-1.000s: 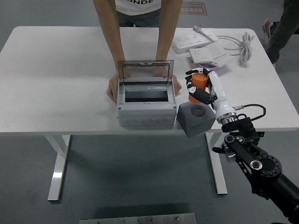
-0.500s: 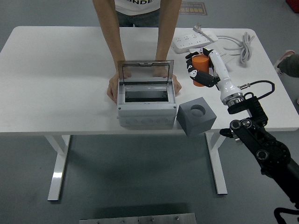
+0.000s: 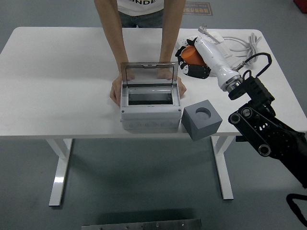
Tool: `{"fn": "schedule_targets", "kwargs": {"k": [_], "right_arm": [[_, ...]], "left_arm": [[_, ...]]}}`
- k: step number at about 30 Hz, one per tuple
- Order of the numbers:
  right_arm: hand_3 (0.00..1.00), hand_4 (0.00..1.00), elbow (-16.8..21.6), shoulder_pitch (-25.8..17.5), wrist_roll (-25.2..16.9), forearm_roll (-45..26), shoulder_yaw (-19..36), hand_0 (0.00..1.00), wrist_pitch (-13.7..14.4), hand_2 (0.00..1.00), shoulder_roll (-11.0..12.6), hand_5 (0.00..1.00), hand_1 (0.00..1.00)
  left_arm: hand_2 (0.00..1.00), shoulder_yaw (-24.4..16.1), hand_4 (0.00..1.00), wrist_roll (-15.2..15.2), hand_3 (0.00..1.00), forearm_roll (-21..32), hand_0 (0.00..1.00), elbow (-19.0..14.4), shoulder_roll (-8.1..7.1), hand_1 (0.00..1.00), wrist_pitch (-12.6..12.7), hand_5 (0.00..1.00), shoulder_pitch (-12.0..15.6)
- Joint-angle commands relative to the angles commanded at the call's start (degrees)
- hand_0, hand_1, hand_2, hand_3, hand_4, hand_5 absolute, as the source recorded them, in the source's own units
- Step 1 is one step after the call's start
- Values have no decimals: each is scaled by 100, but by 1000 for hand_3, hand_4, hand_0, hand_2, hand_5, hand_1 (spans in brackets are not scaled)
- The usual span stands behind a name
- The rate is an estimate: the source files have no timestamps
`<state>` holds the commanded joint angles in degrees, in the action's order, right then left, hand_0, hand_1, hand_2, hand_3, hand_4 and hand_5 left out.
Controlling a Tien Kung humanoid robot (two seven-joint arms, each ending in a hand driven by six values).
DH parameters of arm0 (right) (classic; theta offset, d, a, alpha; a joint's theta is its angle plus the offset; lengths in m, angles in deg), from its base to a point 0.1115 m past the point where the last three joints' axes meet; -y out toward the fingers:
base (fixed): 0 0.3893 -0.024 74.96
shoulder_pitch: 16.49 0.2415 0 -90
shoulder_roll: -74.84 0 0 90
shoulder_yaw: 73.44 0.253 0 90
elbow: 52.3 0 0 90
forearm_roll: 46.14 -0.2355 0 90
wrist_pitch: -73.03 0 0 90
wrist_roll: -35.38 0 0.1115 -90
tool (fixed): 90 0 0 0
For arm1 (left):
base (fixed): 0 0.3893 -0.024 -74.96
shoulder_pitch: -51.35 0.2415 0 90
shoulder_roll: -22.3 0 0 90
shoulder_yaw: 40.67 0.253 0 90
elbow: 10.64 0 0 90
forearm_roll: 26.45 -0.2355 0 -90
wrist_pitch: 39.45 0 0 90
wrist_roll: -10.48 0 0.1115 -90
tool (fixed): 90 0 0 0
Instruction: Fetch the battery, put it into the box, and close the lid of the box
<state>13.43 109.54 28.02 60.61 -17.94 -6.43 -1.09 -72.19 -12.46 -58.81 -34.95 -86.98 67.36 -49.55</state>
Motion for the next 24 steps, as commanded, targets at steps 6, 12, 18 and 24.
{"fn": "schedule_targets", "kwargs": {"k": [6,12,18,24], "right_arm": [[362,88,-135,303,198,409,-524,167,-117,316,-29,2,215],[361,95,-243,484,281,459,-915,172,-173,319,-171,2,215],[362,105,-356,658,460,537,-1258,176,-310,323,-376,2,219],[365,109,-557,833,760,714,-1564,176,-519,325,-544,2,220]], "left_arm": [[587,-27,607,-18,591,-27,620,-1,-20,692,5,18,-12],[587,-57,607,-39,592,-57,620,-2,-38,692,10,17,-22],[587,-97,606,-66,592,-109,620,-3,-55,692,11,16,-34],[586,-115,605,-82,591,-126,620,-6,-67,692,7,16,-46]]}}
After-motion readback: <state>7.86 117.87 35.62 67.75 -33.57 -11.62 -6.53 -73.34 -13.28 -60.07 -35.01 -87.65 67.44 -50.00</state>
